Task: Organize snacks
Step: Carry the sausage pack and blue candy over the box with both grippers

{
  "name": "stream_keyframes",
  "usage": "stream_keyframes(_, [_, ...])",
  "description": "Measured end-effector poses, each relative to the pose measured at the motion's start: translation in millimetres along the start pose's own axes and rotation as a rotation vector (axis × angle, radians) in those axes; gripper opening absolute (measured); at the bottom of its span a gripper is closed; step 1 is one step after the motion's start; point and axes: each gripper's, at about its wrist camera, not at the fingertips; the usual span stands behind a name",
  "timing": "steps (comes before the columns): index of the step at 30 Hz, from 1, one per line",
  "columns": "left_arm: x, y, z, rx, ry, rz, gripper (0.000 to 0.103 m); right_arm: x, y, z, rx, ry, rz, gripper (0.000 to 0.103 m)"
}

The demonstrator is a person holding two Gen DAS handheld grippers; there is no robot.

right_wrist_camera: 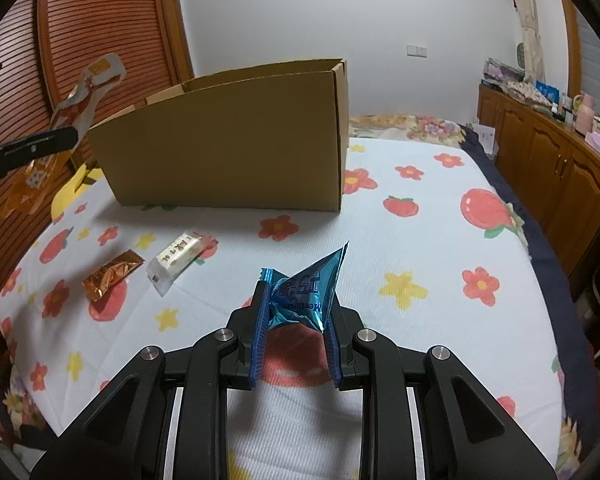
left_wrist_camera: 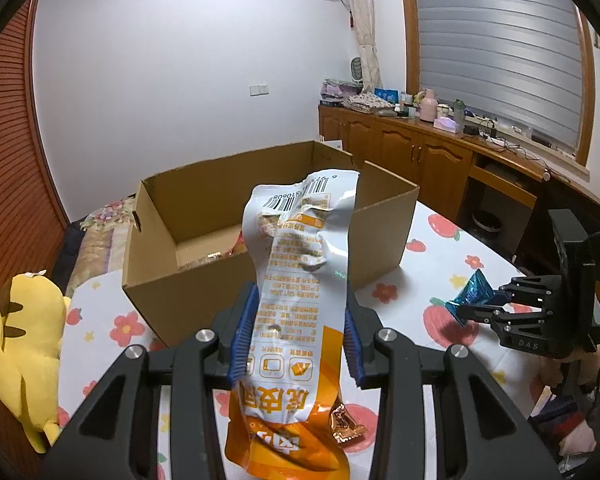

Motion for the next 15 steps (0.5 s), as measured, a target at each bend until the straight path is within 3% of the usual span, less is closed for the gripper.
stream_keyframes(7, [-11,5,-15,0.044,0.023,-0.014,0.037,-8,20,-19,0.048,0.017,-0.020,0.023])
stream_keyframes(15, [-25,6,-45,0.084,0.034,-0.039,0.038,-28,50,-72,0.156,0.092,-0.032,0.023])
Point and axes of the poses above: each gripper's, at about its wrist camera, not at the fingertips, and y roughly against the way its jaws point, x to its right, z to its underside
